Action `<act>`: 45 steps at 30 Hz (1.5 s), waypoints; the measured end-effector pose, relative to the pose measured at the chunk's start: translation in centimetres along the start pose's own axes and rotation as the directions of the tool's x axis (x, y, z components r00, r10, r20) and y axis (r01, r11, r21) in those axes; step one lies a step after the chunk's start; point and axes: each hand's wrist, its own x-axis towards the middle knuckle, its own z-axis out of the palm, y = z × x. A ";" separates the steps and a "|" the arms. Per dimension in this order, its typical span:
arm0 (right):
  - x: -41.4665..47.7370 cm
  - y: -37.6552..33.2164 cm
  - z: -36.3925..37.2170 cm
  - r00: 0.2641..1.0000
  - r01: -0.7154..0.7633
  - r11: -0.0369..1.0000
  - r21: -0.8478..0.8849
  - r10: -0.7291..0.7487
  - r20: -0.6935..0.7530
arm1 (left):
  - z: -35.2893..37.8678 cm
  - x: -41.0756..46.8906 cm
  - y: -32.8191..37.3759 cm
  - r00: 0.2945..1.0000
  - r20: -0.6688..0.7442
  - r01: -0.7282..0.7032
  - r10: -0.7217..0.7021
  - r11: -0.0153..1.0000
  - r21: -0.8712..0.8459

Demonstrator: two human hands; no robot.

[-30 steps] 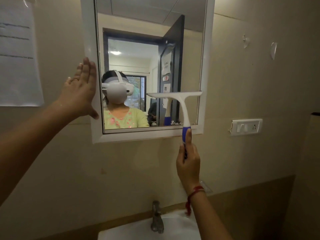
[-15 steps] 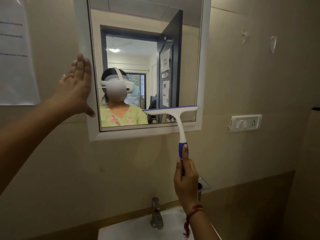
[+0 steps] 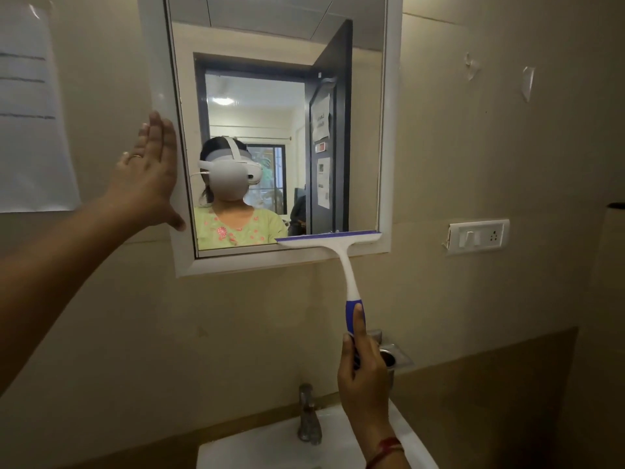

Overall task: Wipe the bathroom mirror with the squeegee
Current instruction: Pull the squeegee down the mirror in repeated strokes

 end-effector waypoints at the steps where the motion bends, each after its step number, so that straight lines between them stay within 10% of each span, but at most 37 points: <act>1: 0.1 -0.2 -0.5 1.000 -0.004 1.000 0.000 0.004 0.000 | -0.1 -0.1 0.0 1.000 0.007 0.000 0.000 1.000 -0.004; 20: 11.8 -12.4 2.3 0.953 0.285 0.918 0.276 -0.239 -0.187 | -0.6 -0.4 0.1 0.999 0.054 0.004 -0.007 0.998 0.057; 45: 30.8 -24.4 7.7 0.897 0.374 0.927 0.039 -0.351 -0.268 | -0.1 0.2 -0.4 0.997 0.072 0.030 -0.036 0.997 0.076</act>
